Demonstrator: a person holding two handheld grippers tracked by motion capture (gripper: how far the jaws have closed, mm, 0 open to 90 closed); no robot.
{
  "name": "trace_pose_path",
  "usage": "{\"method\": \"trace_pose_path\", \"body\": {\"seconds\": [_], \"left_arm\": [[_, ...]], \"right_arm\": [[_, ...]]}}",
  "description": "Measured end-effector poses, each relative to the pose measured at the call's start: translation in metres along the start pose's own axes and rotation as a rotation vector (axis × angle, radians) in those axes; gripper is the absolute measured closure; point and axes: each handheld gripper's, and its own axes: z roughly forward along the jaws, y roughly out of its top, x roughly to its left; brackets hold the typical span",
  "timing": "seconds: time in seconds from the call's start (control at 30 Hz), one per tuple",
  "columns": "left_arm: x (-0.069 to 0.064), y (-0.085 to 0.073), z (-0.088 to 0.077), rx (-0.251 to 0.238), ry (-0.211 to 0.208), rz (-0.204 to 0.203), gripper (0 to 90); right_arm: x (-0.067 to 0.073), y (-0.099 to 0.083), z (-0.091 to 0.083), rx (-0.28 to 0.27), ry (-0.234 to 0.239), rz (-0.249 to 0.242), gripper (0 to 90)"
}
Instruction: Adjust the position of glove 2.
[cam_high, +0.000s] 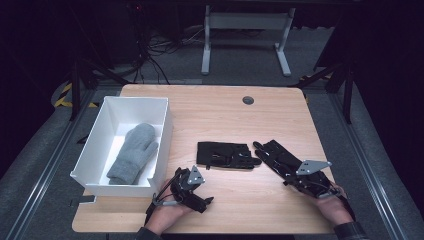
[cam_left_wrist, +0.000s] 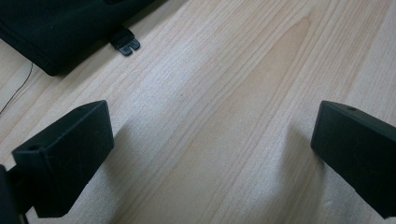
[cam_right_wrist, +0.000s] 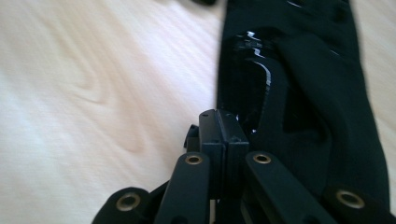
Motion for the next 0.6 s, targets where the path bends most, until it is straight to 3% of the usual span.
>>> {"method": "trace_pose_path", "body": {"seconds": [0.3,0.5,0.6], "left_arm": [[0.000,0.000,0.000,-0.001,0.000,0.001,0.0],[0.000,0.000,0.000,-0.001,0.000,0.000,0.0],[0.000,0.000,0.000,-0.001,-0.001,0.001,0.0]], "right_arm": [[0.029,0.011,0.008,-0.023,0.144,-0.038,90.0],[0.054,0.022,0.019,-0.024,0.246,-0.089,90.0],[0.065,0.027,0.021,-0.024,0.255,-0.130,90.0]]}}
